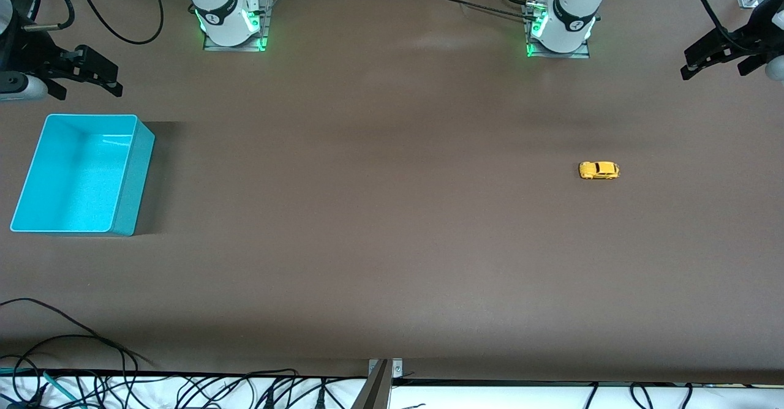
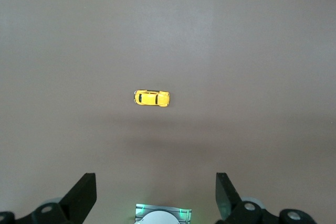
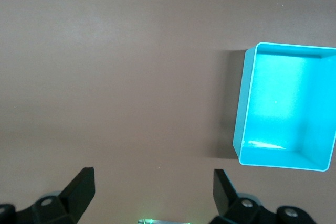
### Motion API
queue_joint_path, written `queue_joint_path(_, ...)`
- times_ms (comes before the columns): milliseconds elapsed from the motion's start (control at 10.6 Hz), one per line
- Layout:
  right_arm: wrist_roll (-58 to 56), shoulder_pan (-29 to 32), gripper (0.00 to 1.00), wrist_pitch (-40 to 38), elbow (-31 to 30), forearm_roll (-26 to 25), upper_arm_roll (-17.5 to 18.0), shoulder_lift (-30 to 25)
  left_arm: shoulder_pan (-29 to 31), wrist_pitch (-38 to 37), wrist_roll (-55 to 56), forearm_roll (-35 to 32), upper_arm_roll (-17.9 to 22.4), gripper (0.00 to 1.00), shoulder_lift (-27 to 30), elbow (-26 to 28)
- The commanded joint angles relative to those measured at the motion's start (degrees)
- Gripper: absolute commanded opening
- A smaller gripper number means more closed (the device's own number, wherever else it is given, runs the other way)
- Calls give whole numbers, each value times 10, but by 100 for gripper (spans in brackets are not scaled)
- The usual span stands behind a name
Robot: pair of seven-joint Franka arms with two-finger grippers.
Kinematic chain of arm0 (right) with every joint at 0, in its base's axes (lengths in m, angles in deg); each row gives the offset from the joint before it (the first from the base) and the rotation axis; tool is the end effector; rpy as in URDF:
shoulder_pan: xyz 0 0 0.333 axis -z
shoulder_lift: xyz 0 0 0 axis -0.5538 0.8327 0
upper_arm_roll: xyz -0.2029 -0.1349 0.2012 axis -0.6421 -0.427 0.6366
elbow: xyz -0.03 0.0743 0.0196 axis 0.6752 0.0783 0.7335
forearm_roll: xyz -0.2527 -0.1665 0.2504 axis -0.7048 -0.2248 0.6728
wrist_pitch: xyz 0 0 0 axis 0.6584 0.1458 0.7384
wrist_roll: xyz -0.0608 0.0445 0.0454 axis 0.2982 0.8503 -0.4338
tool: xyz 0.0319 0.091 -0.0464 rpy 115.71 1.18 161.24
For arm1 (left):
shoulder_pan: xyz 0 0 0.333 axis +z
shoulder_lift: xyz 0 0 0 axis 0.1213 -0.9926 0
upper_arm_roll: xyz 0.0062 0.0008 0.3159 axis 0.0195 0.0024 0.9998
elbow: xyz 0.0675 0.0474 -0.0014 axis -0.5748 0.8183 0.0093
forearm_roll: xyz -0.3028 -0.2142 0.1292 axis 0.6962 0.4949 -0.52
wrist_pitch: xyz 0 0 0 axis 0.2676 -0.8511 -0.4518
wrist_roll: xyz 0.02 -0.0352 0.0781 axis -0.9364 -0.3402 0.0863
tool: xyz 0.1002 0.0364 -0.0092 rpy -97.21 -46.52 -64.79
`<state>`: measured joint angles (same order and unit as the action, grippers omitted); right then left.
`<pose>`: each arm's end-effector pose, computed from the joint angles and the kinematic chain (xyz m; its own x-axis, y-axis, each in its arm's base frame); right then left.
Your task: Wind up and store yellow beetle car
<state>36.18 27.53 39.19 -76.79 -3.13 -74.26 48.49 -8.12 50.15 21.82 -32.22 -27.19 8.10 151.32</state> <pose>0.5343 0.0374 0.6434 0.9970 0.0701 -0.0322 0.0696 -0.9974 -0.0164 0.4977 0.0006 0.6609 0.9926 0.0950 -0.0757 0.0937 -0.9954 -0.0212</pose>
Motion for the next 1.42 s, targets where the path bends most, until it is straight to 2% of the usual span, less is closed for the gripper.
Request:
queue_joint_path(0, -3, 1, 100, -7, 3, -6, 2, -1, -1, -11, -2, -7, 1, 100, -4, -12)
queue_joint_path(1325, -2, 0, 100, -1, 14, -9, -1, 3, 0, -10, -3, -9, 2, 100, -6, -12)
